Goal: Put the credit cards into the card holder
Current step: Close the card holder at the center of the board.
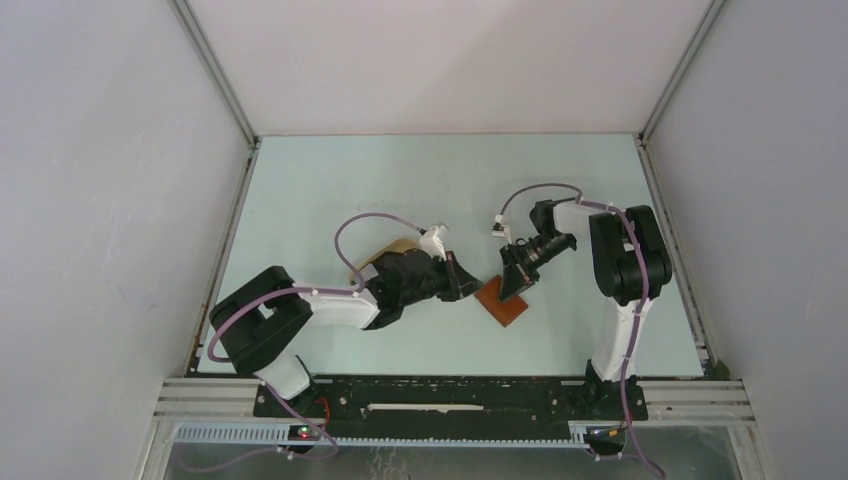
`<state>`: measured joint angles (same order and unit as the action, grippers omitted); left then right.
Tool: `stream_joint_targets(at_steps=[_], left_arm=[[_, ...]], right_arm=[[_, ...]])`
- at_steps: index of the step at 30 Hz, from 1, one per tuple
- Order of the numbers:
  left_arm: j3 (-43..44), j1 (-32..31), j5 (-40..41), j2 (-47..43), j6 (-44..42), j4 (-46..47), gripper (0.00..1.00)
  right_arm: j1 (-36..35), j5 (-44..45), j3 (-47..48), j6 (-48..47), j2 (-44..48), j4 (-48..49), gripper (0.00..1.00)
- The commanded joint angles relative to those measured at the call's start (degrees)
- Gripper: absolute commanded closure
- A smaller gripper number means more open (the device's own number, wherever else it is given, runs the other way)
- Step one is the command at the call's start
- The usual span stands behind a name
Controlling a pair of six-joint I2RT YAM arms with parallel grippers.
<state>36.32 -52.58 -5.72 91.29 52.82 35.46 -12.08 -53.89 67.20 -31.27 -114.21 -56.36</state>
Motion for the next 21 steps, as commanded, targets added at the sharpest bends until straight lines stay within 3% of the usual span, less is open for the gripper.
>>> stream_joint_targets(at_steps=[1, 3, 6, 14, 18, 20, 21], left_arm=[[-0.3, -0.5, 0.1, -1.5, -1.9, 2.4, 0.95], [-0.6, -0.6, 0.2, -2.4, -2.7, 2.4, 0.94], [-1.6, -0.6, 0.8, -4.1, -3.8, 2.4, 0.89], [-5.8, -0.6, 2.0, -10.3, -7.7, 3.7, 0.82], [-8.7, -0.6, 3.9, -16.4, -11.8, 3.7, 0.81], [-9.9, -0.6, 5.2, -19.5, -14.3, 3.5, 0.8], [-10.6, -0.6, 5.5, -21.0, -15.8, 3.5, 0.79]], right_arm=[[-2.4, -1.4, 2.6, -7.0, 4.4, -3.7, 0.76], [-3.7, -2.7, 3.2, -9.3, 7.3, -5.3, 0.64], [-5.1, -3.4, 3.2, -11.9, 11.4, -6.6, 0.57], [-4.9, -1.9, 3.0, -16.9, 23.4, -8.3, 0.54], [-5.0, 5.7, -0.4, -14.1, 38.1, 1.4, 0.53], [-5.3, 9.1, -4.0, -15.6, 45.7, 8.2, 0.39], [-5.3, 9.7, -6.0, -17.0, 48.8, 10.7, 0.23]])
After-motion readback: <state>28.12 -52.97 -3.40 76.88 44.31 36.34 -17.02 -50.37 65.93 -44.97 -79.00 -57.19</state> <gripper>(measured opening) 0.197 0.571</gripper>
